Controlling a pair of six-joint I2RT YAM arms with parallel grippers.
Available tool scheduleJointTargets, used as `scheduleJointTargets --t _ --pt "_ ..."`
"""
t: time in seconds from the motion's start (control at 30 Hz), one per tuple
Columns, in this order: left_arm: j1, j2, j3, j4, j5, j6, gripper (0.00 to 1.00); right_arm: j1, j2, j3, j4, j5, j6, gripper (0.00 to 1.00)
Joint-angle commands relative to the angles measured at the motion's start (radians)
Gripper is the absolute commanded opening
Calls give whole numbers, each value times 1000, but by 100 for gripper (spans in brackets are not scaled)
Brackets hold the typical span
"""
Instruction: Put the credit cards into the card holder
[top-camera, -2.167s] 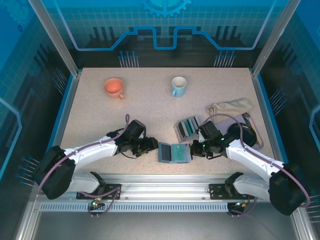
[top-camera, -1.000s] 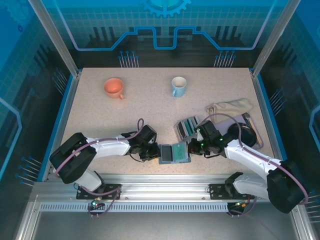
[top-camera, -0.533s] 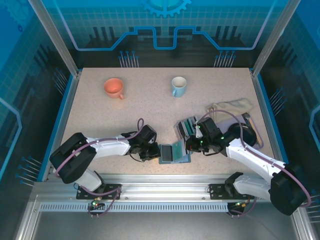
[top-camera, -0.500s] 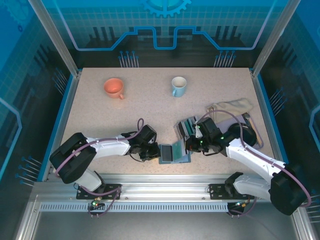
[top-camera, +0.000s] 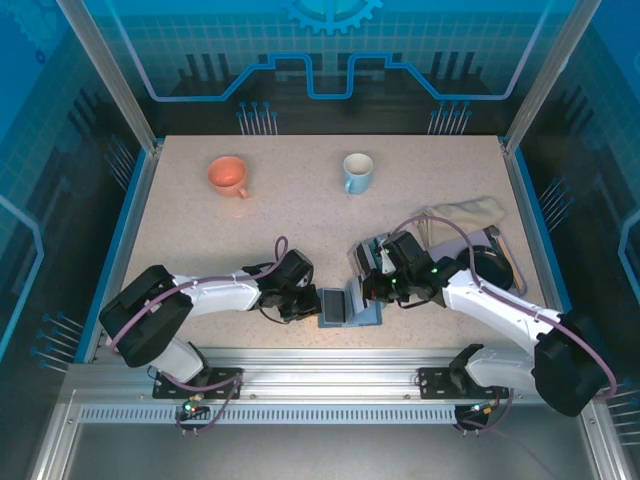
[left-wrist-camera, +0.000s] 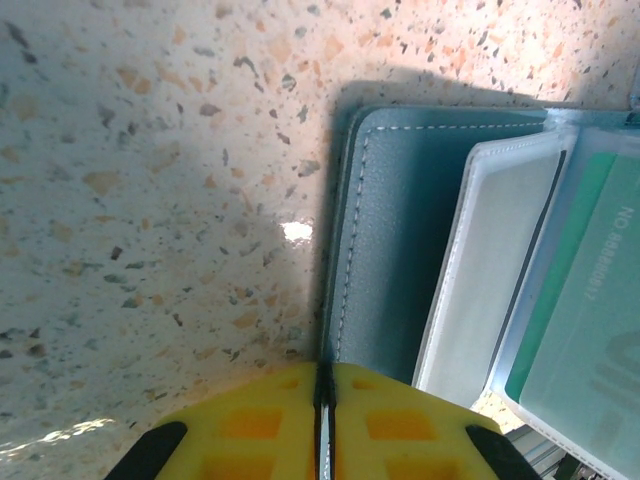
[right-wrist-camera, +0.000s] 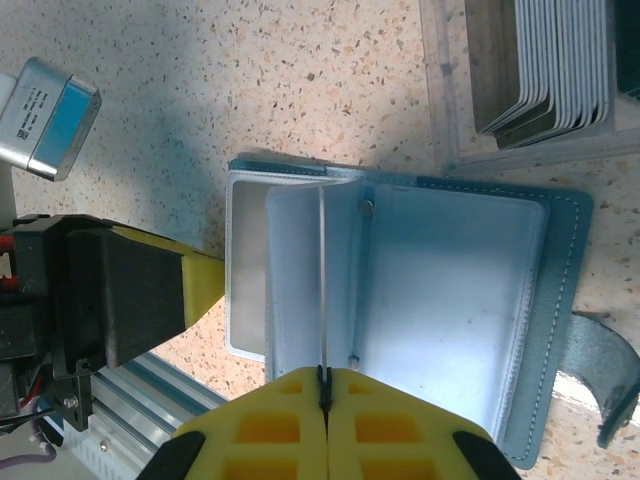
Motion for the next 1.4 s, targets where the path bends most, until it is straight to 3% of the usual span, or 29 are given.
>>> scheduleJointTargets --t 0.0,0.3,0.53,0.73,0.9,1.1,1.37 --pt "-9 -3 26 11 -10 -5 11 18 8 28 -33 14 -20 5" --pt "-10 -4 27 12 -11 -4 12 19 42 22 28 -59 -9 6" --pt "-10 -10 30 5 -12 -3 12 22 65 35 9 -41 -13 5" --pt "-9 -21 28 -11 -25 -1 12 20 25 67 -147 136 -14 5" --pt "-9 -36 22 -37 -46 9 12 6 -103 54 -225 283 -13 6" --pt "-9 -33 28 -42 -48 19 12 -19 -146 -17 -75 108 -1 6" --pt "-10 -12 33 -31 -41 20 12 -13 -41 -112 152 -26 61 5"
